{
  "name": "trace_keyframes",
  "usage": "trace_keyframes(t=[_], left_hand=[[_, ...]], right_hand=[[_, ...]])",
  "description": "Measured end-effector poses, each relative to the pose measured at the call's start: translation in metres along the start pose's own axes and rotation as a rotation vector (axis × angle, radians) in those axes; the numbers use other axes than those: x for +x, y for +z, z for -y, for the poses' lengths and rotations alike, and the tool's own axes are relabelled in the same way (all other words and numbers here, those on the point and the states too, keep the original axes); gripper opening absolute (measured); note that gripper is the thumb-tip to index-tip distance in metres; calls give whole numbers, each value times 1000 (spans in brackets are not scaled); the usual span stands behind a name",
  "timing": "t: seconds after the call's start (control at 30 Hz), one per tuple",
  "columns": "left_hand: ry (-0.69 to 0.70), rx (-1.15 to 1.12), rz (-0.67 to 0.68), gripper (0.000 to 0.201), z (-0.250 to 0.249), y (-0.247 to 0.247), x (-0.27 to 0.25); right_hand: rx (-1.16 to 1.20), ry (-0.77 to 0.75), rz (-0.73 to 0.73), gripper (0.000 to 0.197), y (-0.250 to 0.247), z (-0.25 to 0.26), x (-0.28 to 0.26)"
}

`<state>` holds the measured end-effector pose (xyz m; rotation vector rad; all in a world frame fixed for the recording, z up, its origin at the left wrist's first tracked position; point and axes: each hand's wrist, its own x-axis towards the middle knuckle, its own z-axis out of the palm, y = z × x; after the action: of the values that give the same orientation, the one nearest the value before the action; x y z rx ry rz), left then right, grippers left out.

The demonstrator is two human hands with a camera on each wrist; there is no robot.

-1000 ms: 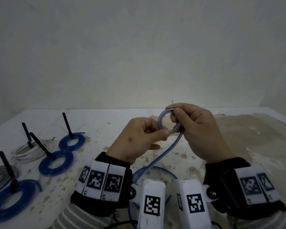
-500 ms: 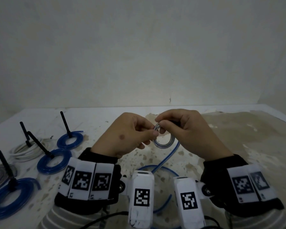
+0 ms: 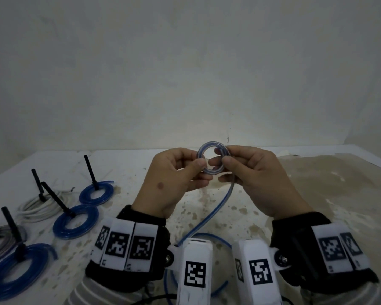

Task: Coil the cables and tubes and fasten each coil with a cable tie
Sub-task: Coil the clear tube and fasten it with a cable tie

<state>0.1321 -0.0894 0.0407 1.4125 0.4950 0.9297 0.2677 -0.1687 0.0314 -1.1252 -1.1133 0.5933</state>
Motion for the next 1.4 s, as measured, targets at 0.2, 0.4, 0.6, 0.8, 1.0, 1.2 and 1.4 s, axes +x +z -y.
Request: trace_keyframes(t=[0.2,0.4,0.6,0.8,1.0,1.2,1.4], left_hand=[[-118,176,190,8,9,4,-4],[3,381,154,13,2,-9,-1],[111,549,183,11,-8,-15,-3],[183,714,151,8,-7,-13,-4],[129,523,76,10,0,-10,-1],[122,553,119,5,-3,-11,-2],[119,599,140,4,-8,-8,-6]], right_hand=[[117,-29,-66,19,-2,2,2],[-150,-14,36,19,-2,3,-2],[-317,-7,156,20,1,11,-6],[-275,-8,87,24,6,10,-6],[-250,5,72,11,-3,12,-5],[-345,-30,103,9,-7,9,-4],[-407,-72,111,6,-3,10,-5]])
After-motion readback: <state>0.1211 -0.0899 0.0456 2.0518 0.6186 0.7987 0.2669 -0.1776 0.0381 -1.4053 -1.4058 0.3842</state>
